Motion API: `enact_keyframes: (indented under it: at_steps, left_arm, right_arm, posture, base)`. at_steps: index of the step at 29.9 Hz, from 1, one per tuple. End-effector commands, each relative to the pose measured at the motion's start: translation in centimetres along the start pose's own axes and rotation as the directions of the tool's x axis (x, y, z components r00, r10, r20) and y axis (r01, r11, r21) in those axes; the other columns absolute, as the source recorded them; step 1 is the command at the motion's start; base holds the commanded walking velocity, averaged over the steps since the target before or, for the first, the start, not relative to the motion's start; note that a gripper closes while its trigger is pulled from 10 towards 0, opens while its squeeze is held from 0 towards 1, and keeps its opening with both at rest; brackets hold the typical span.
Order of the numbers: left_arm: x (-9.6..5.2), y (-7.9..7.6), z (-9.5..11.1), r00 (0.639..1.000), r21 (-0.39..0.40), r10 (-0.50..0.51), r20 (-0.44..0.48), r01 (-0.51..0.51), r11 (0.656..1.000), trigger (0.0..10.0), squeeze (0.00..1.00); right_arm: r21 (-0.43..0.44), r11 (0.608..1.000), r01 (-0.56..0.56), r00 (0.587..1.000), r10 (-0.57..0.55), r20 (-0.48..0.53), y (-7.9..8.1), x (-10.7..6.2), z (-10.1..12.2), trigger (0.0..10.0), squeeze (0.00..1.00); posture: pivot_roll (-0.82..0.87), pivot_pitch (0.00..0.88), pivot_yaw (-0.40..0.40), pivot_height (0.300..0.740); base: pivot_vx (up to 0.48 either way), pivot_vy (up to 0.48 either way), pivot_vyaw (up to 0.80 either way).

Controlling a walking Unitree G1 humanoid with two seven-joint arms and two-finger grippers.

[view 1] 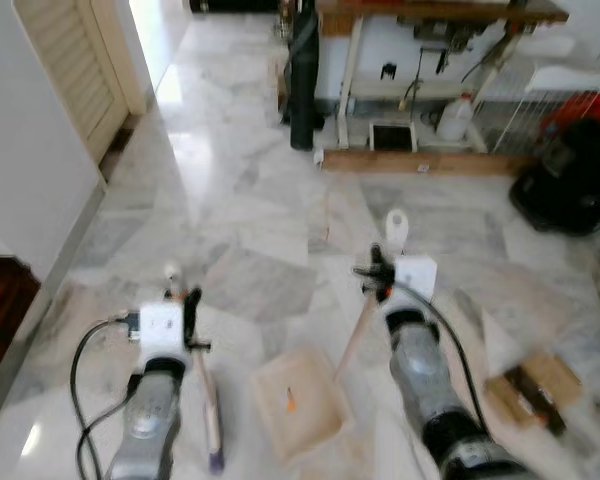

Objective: Sweep floor

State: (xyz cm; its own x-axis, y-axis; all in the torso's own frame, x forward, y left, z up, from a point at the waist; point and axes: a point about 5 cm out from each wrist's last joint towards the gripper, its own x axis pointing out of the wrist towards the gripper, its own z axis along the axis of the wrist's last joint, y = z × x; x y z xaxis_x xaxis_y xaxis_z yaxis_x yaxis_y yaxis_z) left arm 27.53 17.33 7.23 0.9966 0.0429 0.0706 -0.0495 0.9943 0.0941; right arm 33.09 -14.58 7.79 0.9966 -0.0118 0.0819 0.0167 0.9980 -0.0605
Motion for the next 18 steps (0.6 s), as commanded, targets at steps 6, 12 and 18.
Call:
enact_keyframes:
  at_steps: [6, 12, 18]
  left_arm:
    - [0.01, 0.70, 0.29, 1.000, 0.015, 0.016, 0.018, -0.016, 1.000, 10.0, 0.00]
    - [-0.01, 0.67, 0.27, 1.000, 0.014, 0.016, 0.018, -0.016, 1.000, 10.0, 0.00]
    - [-0.02, 0.69, 0.25, 1.000, 0.015, 0.015, 0.018, -0.016, 1.000, 10.0, 0.00]
  right_arm:
    - [0.014, 1.000, -0.021, 0.999, 0.020, 0.049, 0.88, 0.61, 1.17, 10.0, 0.00]
    - [0.015, 1.000, -0.023, 0.999, 0.022, 0.049, 0.89, 0.59, 1.16, 10.0, 0.00]
    - [0.013, 1.000, -0.023, 0.999, 0.023, 0.047, 0.92, 0.57, 1.10, 10.0, 0.00]
  posture:
    - [0.10, 0.109, -0.035, 0.740]
    - [0.10, 0.106, -0.035, 0.740]
    - [0.10, 0.101, -0.036, 0.740]
  base:
    - [0.388, 0.000, 0.00]
    - [0.387, 0.000, 0.00]
    - [0.386, 0.000, 0.00]
